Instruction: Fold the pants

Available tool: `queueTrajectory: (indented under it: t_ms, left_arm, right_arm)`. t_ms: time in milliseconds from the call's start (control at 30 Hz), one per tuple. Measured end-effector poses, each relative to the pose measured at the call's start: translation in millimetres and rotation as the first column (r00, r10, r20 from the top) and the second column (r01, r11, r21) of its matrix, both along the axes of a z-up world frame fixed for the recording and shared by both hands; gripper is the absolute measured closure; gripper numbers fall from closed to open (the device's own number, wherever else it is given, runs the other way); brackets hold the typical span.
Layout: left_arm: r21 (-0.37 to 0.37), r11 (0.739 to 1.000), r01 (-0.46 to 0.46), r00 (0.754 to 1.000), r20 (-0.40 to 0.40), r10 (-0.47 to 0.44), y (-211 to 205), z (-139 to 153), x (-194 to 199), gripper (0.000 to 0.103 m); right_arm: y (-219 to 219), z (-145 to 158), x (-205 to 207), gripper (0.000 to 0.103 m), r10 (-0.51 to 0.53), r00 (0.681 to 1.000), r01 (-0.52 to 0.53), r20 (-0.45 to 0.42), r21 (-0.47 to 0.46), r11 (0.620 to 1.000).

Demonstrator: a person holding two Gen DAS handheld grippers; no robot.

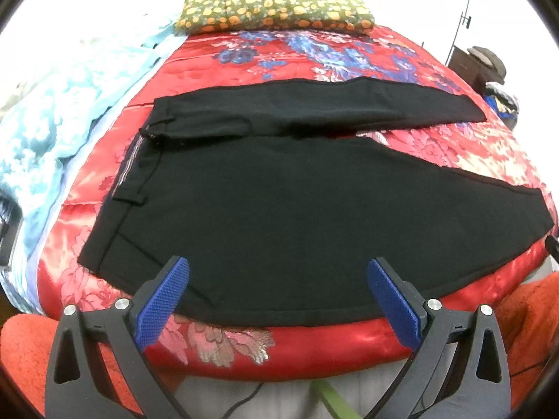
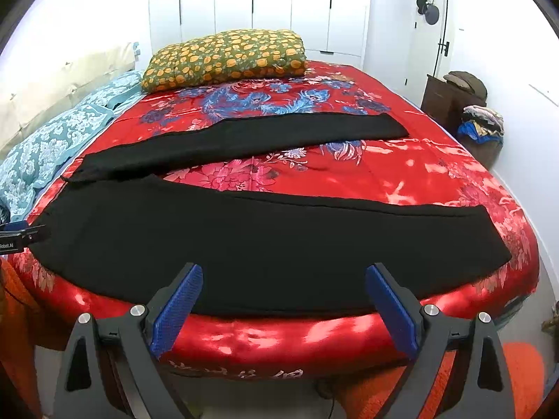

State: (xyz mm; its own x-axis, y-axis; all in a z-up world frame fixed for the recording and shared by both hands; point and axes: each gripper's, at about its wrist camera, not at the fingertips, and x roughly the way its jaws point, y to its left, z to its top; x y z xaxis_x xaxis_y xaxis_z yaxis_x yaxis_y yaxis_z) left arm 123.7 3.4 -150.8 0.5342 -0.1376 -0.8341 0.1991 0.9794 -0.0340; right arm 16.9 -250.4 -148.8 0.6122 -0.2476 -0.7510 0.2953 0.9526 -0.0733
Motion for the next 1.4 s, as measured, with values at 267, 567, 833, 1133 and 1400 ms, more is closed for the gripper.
queueTrajectory:
  t_ms: [267, 567, 833, 1133, 1400]
  left_arm:
    - [0.008, 0.999, -0.051, 0.999, 0.017, 0.051, 5.5, 8.6, 2.1, 0.001]
    - [0.056, 0.997, -0.058, 0.997, 0.045, 0.056, -2.8, 11.8, 2.6, 0.001]
    - [0.104, 0.994, -0.041, 0.999, 0.013, 0.04, -14.1, -0.2, 8.0, 0.001]
    - [0.054, 0.996, -0.067, 0.998, 0.007, 0.067, -17.9, 13.8, 30.1, 0.001]
    - [0.036, 0.994, -0.102, 0.993, 0.067, 0.099, -21.4, 4.3, 49.3, 0.001]
  right_arm:
    - [4.8, -0.1, 4.8, 0.009, 0.024, 0.999, -0.024, 0.021, 0.01, 1.0]
    - [1.7, -1.3, 8.0, 0.009, 0.02, 0.999, -0.021, 0.036, 0.034, 0.999]
    - [-9.2, -8.8, 10.4, 0.009, -0.008, 1.0, 0.006, 0.022, 0.065, 0.998]
    - [-43.2, 6.2, 28.9, 0.009, -0.014, 0.998, 0.003, 0.066, 0.165, 0.986]
    - [-178.5, 38.9, 145.2, 0.009, -0.051, 0.996, 0.033, 0.073, 0.231, 0.972]
